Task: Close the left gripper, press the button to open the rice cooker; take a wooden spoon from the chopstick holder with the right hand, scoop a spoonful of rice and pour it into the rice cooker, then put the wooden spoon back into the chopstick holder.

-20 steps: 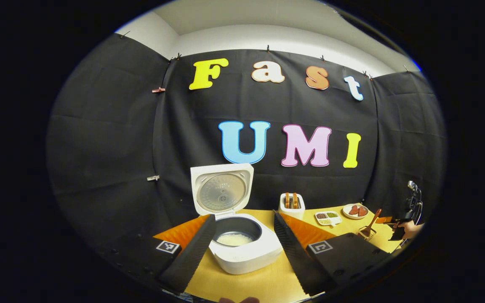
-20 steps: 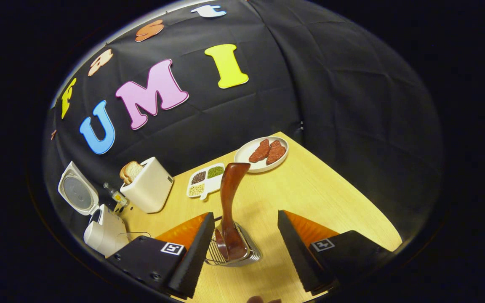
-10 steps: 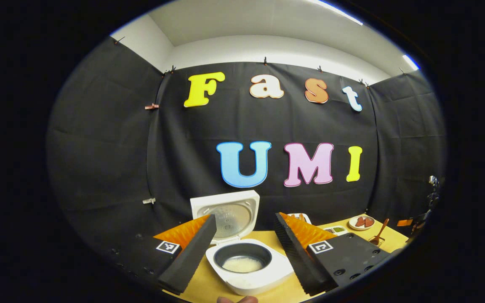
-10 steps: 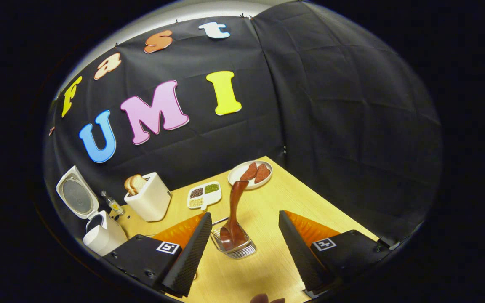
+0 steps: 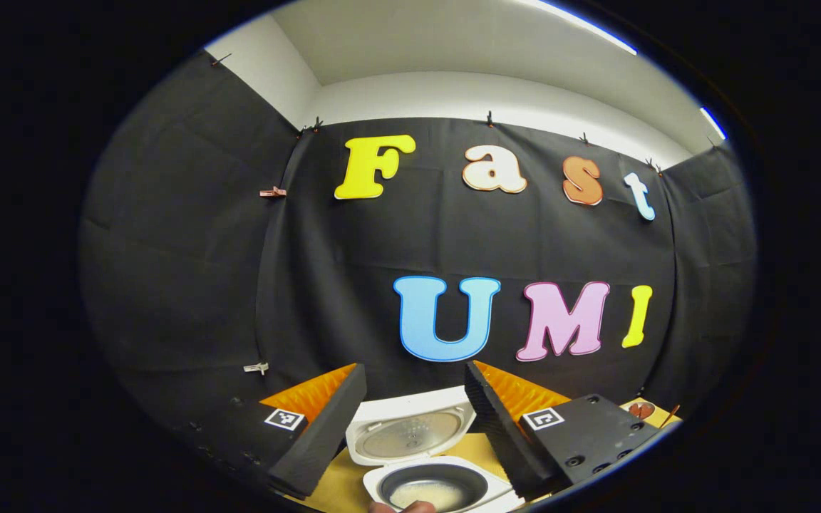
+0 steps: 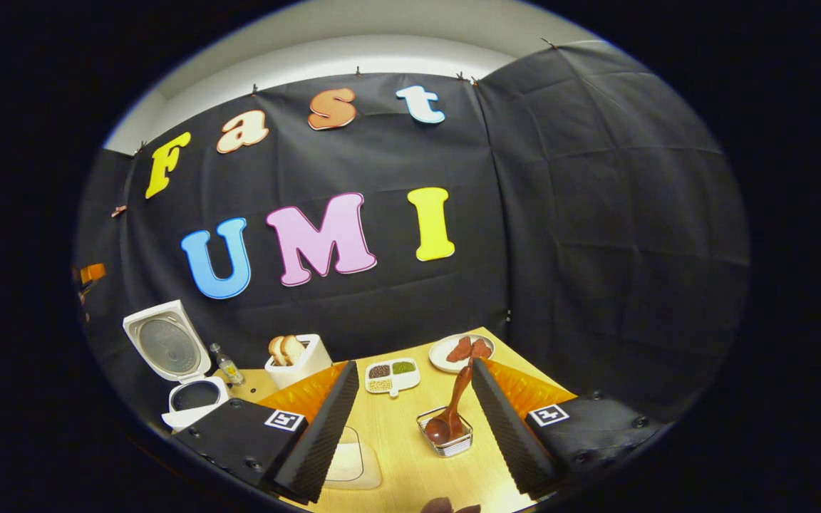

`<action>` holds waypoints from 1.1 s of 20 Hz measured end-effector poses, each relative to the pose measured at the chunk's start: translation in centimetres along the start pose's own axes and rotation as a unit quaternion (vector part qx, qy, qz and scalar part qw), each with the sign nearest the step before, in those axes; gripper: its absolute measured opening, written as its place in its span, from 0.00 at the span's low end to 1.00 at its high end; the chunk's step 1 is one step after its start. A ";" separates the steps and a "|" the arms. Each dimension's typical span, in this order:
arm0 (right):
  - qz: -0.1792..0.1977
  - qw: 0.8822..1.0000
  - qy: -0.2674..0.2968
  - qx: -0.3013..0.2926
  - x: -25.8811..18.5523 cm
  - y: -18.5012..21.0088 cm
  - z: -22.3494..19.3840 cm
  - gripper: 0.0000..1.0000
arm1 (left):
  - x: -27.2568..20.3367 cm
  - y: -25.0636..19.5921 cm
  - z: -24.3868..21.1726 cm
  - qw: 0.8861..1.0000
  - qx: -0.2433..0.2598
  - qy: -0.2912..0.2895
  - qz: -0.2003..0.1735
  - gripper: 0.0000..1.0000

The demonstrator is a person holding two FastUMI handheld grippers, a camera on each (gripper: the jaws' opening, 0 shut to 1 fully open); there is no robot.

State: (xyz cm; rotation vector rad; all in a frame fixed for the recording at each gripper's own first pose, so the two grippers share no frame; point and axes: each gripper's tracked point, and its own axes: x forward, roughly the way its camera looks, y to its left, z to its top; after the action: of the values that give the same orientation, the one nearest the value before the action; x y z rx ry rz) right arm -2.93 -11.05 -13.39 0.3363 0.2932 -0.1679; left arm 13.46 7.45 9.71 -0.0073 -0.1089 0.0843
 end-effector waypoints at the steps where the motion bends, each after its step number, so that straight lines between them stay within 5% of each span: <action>1: 0.002 1.000 -0.004 -0.011 -0.6 0.7 0.3 0.98 | 1.6 0.4 -0.1 1.000 0.001 0.002 0.003 0.95; 13: -0.040 0.998 -0.019 -0.052 -4.9 1.7 0.3 0.98 | 16.9 0.6 -10.3 0.992 0.066 0.104 0.018 0.95; 17: -0.041 0.998 -0.010 -0.041 -4.6 1.1 0.3 0.98 | 16.9 0.3 -14.7 0.984 0.050 0.171 0.026 0.94; 22: -0.007 0.999 0.009 -0.041 -3.2 1.7 -0.4 0.98 | 13.1 -0.3 -14.4 0.983 0.059 0.168 0.046 0.97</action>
State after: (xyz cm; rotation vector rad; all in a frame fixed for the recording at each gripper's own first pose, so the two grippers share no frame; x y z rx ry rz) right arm -5.70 -8.98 -12.24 0.2538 0.3185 -0.1662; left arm 28.01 8.19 -3.14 0.0923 0.2335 0.1801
